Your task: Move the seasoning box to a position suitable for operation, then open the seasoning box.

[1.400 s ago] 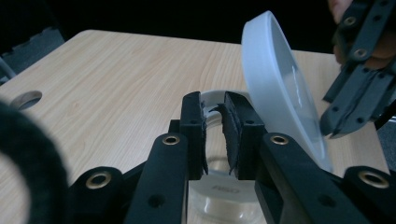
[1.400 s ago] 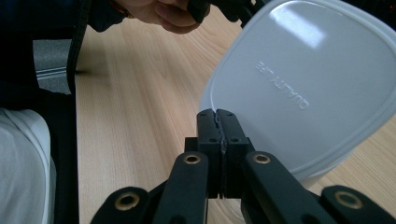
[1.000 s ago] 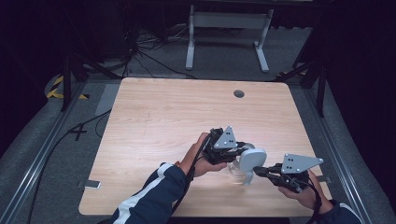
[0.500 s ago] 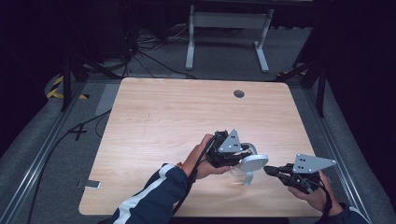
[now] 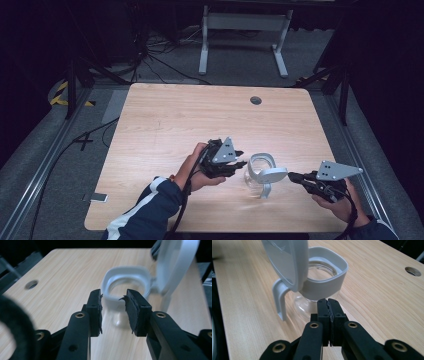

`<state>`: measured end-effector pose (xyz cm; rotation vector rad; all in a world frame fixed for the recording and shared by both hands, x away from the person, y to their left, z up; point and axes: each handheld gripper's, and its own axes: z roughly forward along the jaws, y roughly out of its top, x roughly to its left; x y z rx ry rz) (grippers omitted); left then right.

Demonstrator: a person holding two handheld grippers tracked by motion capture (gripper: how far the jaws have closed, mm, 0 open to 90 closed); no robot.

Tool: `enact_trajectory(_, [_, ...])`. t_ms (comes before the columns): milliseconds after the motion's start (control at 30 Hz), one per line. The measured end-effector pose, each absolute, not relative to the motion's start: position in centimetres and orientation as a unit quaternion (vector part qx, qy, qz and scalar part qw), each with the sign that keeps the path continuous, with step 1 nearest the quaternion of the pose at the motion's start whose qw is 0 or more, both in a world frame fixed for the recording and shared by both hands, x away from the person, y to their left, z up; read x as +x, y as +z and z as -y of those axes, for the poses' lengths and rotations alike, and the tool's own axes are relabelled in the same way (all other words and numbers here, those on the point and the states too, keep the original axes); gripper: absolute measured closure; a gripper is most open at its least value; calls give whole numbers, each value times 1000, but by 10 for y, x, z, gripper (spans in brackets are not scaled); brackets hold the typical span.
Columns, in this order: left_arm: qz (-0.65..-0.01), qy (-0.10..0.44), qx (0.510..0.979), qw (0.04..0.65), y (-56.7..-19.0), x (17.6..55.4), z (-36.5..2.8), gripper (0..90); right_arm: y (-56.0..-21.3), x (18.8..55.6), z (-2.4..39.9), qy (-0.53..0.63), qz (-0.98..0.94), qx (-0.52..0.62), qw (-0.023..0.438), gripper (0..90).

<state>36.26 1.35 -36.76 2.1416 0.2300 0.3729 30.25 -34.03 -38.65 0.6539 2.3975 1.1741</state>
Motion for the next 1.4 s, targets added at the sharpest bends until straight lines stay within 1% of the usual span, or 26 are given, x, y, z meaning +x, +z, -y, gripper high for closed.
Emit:
enact_trajectory(67, [-104, 167, 875, 442, -371, 364, -26, 614, -387, 304, 342, 417, -855, 236, 197, 874])
enact_trajectory(167, [-122, 176, 882, 420, -377, 365, -46, 587, -388, 306, 345, 415, -854, 242, 201, 866])
enact_trajectory(200, [-130, 182, 883, 412, -379, 365, -53, 564, -388, 307, 346, 413, -854, 245, 203, 858])
enact_trajectory(333, [-156, 188, 888, 390, -388, 365, -79, 504, -387, 308, 348, 414, -850, 249, 211, 834])
enact_trajectory(533, [-182, 198, 894, 360, -403, 363, -113, 473, -388, 307, 354, 404, -848, 258, 226, 790])
enact_trajectory(667, [-198, 198, 893, 351, -412, 362, -131, 437, -391, 306, 358, 392, -848, 265, 238, 710])
enact_trajectory(767, [-209, 202, 894, 340, -421, 362, -144, 409, -395, 304, 362, 386, -847, 270, 246, 630])
enact_trajectory(800, [-217, 203, 894, 336, -426, 362, -151, 392, -396, 304, 364, 383, -846, 273, 250, 620])
enact_trajectory(833, [-225, 205, 893, 331, -430, 361, -156, 352, -399, 303, 366, 382, -846, 277, 247, 593])
enact_trajectory(867, [-225, 204, 894, 329, -432, 361, -159, 351, -400, 302, 369, 377, -849, 278, 245, 576])
enact_trajectory(900, [-233, 200, 894, 326, -435, 362, -163, 350, -402, 302, 370, 375, -849, 276, 251, 575])
enact_trajectory(1067, [-257, 186, 888, 333, -440, 363, -181, 330, -412, 301, 379, 366, -850, 289, 245, 541])
enact_trajectory(1167, [-267, 181, 886, 333, -443, 364, -190, 306, -421, 302, 390, 362, -848, 303, 242, 492])
enact_trajectory(1200, [-267, 181, 886, 333, -443, 364, -190, 302, -421, 302, 390, 362, -848, 303, 242, 492])
enact_trajectory(1233, [-273, 174, 885, 335, -446, 367, -194, 300, -426, 302, 398, 361, -843, 316, 244, 450])
enact_trajectory(1333, [-285, 170, 884, 329, -452, 370, -201, 290, -433, 303, 410, 362, -835, 338, 241, 413])
enact_trajectory(1400, [-287, 165, 886, 324, -454, 372, -204, 290, -436, 304, 414, 362, -832, 346, 240, 409])
